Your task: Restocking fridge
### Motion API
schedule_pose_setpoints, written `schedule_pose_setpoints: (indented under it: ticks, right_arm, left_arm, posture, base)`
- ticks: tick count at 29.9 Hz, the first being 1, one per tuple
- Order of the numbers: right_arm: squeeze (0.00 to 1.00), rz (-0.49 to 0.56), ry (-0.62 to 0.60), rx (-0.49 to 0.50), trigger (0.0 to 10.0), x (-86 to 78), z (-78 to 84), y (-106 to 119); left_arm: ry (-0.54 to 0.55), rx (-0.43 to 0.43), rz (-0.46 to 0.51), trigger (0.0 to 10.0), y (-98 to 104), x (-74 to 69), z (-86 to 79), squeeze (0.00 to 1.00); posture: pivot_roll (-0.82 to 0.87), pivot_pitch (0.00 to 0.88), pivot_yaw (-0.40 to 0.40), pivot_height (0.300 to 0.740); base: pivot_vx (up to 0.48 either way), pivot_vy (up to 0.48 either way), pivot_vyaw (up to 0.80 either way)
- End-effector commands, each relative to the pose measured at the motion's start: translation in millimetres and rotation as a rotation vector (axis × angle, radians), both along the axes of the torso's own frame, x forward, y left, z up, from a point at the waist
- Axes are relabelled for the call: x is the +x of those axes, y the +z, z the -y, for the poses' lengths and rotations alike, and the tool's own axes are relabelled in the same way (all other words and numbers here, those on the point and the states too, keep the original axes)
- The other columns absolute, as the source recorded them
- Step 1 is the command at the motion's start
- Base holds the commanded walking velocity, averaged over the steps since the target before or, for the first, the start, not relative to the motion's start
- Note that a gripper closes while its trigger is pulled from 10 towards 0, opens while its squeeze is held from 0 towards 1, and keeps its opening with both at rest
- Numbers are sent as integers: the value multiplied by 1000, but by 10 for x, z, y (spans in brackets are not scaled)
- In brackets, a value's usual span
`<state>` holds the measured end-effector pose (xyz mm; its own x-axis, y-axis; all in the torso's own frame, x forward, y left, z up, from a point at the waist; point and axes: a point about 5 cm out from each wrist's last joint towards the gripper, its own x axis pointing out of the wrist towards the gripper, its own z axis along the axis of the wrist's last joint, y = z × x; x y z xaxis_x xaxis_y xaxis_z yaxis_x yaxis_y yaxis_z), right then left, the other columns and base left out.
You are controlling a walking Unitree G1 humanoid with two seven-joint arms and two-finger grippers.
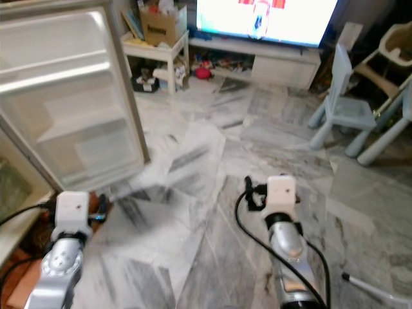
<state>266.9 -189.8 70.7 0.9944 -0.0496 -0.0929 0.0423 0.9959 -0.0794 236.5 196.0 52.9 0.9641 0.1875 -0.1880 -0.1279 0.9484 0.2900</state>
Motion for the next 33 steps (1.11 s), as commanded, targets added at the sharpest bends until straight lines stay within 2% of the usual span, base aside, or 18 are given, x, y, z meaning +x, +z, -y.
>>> schedule_pose_setpoints:
  ticks: [1,9,18,25,30,33]
  right_arm:
    - [0,8,4,8,10000,9,-35,0]
    - [0,-11,7,-11,10000,-82,-17,-67]
    - [0,-18,-11,-26,10000,-118,-1,-83]
    - [0,-37,-51,-23,10000,-172,76,-117]
    - [0,-36,-56,-36,10000,-208,131,-111]
    - [0,-34,-58,-36,10000,-216,145,-109]
  left_arm:
    - [41,33,12,10000,17,-43,-115,0]
    - [65,69,-15,10000,-71,-182,-242,0]
    - [63,75,-19,10000,-88,-203,-250,0]
    - [69,90,-27,10000,-117,-244,-274,0]
    - [72,94,-39,10000,-150,-297,-290,0]
    - [68,94,-43,10000,-196,-376,-266,0]
  posture:
    - [25,0,-27,740]
    - [32,0,-27,740]
    - [31,0,-26,740]
    - [26,0,-29,740]
    - [23,0,-27,740]
    - [20,0,-25,740]
  base:
    - [0,0,0]
    - [0,0,0]
    - [0,0,0]
    - [0,0,0]
    - [0,0,0]
    - [0,0,0]
